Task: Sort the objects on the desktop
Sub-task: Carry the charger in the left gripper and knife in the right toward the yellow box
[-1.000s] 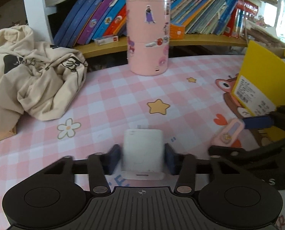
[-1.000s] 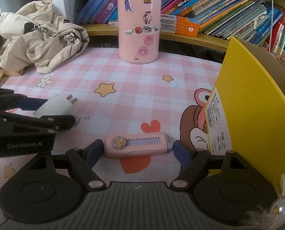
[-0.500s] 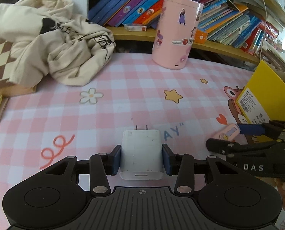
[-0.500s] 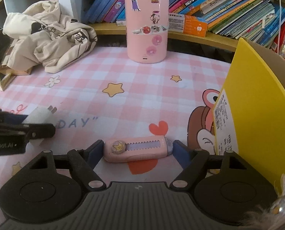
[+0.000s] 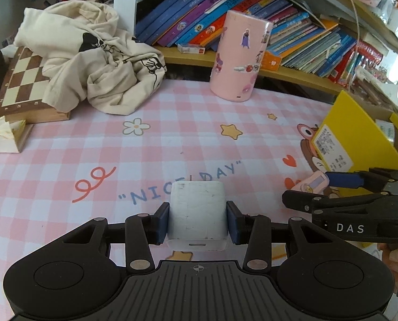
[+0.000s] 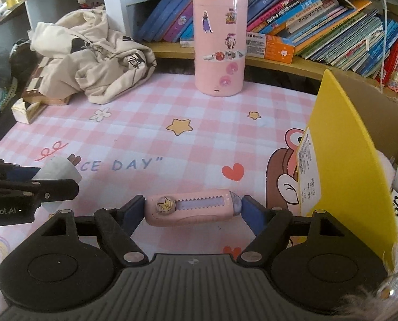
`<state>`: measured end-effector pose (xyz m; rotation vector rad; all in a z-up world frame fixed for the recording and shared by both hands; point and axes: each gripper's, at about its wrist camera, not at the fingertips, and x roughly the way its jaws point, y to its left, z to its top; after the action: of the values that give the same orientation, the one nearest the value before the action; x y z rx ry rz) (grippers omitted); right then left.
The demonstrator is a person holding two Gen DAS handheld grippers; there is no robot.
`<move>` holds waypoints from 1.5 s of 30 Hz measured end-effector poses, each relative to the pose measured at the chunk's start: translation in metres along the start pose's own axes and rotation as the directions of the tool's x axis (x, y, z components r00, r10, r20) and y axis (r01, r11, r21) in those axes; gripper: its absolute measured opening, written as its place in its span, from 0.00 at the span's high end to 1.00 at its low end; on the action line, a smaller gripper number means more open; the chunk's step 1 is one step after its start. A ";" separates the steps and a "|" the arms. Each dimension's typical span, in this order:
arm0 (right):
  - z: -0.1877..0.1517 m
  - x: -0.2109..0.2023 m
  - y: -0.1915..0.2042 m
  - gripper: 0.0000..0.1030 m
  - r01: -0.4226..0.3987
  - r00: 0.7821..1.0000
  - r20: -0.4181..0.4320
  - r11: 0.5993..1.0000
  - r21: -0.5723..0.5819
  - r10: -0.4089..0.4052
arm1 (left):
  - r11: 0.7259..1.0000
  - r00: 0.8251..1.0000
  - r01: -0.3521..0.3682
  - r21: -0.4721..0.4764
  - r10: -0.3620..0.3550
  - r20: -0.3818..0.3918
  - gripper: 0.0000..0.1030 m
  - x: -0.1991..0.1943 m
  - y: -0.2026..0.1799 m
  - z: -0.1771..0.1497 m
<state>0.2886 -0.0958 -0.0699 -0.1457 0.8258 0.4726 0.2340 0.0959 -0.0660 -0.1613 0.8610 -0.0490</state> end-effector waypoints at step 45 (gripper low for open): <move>-0.080 -0.119 0.030 0.26 -0.013 0.998 0.057 0.999 0.030 0.011 | 0.995 0.992 0.064 0.072 -0.071 0.103 0.60 -0.130 -0.034 -0.073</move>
<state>0.1520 -0.1351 -0.0353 -0.0994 0.7783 0.4733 0.0943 0.0673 -0.0098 -0.1279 0.7478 -0.1322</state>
